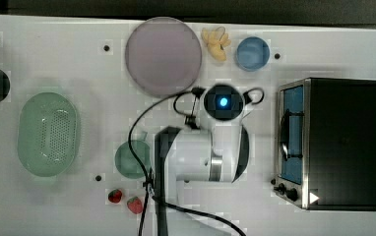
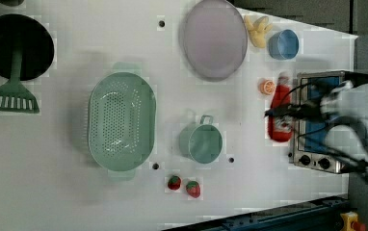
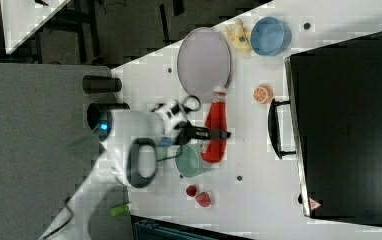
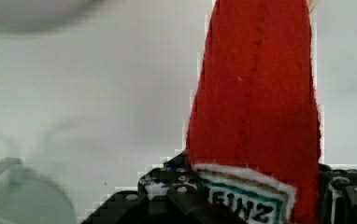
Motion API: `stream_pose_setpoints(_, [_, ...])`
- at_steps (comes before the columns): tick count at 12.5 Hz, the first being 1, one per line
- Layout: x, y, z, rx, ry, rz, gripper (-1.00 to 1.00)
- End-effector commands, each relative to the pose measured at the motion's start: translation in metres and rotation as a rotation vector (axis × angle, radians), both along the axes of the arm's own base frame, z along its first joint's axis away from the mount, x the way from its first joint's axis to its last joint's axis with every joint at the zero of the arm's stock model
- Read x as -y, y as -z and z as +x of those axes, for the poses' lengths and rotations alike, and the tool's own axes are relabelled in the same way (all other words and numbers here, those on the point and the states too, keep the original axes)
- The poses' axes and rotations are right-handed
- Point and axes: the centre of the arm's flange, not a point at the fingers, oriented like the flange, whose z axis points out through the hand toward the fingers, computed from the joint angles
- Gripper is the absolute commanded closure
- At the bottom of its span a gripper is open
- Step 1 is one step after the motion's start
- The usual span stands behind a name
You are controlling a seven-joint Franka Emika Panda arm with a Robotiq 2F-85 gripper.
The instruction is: Pick ketchup from plate and place it on table.
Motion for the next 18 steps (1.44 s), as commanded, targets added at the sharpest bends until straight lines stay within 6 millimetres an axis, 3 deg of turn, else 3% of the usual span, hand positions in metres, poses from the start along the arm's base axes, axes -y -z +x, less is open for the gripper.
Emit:
stream_pose_setpoints(1, [-0.004, 0.01, 0.001, 0.093, 0.089, 0.002, -0.15])
stream_pose_setpoints(4, [-0.005, 0.042, -0.004, 0.073, 0.125, 0.011, -0.23])
stream_pose_setpoints(6, [-0.005, 0.045, -0.003, 0.081, 0.135, 0.018, -0.65])
stream_pose_setpoints(8, [-0.006, 0.03, 0.007, 0.121, 0.133, 0.017, -0.99])
stream_pose_setpoints(13, [-0.009, -0.066, 0.061, 0.233, 0.246, 0.005, -1.0])
stream_pose_setpoints(18, [-0.026, -0.19, 0.101, 0.224, 0.54, -0.007, -1.0])
